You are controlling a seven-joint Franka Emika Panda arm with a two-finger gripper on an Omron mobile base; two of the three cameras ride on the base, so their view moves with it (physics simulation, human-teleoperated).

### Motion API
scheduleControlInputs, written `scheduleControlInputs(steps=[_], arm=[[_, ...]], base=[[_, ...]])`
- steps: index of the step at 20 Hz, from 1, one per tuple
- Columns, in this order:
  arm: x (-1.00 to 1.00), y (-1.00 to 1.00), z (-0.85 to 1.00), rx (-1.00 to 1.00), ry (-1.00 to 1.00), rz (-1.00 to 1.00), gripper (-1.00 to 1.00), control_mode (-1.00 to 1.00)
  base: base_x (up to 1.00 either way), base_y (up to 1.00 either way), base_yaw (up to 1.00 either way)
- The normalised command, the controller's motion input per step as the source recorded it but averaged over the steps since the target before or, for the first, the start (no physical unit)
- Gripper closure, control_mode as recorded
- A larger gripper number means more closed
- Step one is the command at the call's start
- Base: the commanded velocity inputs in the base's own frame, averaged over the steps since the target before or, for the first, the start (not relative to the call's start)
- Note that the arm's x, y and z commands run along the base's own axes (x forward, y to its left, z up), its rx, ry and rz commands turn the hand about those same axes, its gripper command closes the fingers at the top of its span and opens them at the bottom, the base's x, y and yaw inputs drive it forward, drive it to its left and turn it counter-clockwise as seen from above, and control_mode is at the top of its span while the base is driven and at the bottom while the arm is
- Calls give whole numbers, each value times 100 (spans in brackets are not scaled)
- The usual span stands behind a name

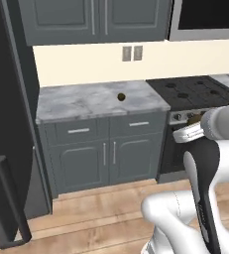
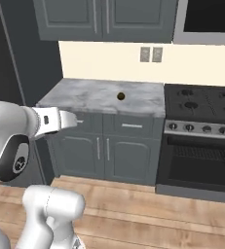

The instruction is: Place the liquor on the top shelf of the fridge to keep it out of children's reach, and place the avocado and kiwi on lower shelves for easy access.

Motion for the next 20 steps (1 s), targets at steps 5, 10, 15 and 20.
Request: scheduleControlInputs(steps=[5, 10, 15, 20], arm=[[0, 0, 0, 0, 0, 0, 100, 100], [0, 0, 0, 0, 0, 0, 100, 100], [0, 0, 0, 0, 0, 0, 100, 100], [0, 0, 0, 0, 0, 0, 100, 100]], base=[[-93, 31, 2], [-42, 77, 0], [-3, 100, 1], [-6, 100, 12]])
